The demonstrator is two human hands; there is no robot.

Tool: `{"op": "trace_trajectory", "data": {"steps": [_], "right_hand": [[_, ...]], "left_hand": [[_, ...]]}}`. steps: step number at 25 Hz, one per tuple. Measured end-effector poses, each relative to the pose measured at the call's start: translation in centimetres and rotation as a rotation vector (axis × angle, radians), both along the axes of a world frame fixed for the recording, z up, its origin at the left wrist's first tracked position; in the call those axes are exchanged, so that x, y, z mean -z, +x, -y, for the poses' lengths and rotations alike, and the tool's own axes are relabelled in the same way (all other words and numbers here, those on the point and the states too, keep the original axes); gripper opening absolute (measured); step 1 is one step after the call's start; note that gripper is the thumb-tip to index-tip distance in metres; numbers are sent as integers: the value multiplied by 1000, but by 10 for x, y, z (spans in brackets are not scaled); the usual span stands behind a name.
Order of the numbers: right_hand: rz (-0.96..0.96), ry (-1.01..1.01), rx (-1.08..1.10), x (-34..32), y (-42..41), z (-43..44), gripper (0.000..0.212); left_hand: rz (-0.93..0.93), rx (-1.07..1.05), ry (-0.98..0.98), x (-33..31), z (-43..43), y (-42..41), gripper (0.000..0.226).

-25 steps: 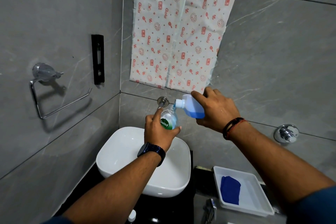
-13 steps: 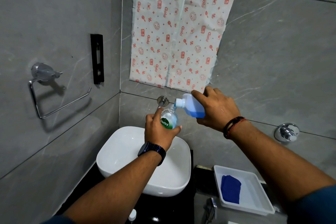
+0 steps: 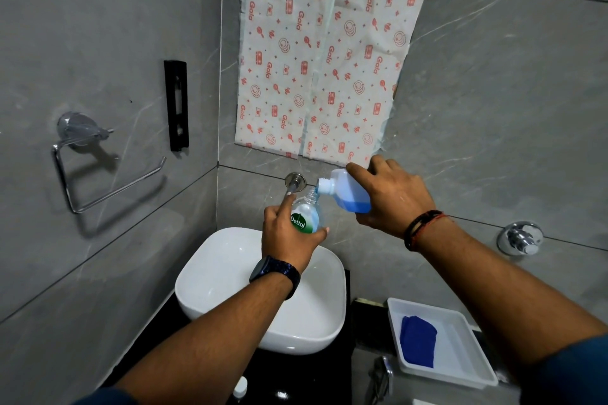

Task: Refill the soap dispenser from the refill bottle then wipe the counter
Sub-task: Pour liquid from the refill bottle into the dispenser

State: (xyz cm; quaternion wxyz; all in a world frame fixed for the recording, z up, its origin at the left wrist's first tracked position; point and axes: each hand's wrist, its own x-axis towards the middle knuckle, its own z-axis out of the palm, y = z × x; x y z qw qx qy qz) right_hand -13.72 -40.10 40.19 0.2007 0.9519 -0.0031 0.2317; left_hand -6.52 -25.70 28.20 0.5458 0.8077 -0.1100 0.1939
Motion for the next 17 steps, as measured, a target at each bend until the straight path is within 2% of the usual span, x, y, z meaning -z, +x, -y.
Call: {"op": "trace_trajectory", "data": {"steps": [12,17], "right_hand": [[-4,43,-12,7,4,2,82],[5,164,-30,16,5,-2,82]], "left_hand": [[-1,4,-1,2,-3,-1,89],[7,-3,-31,4,-8,-1,87]]}}
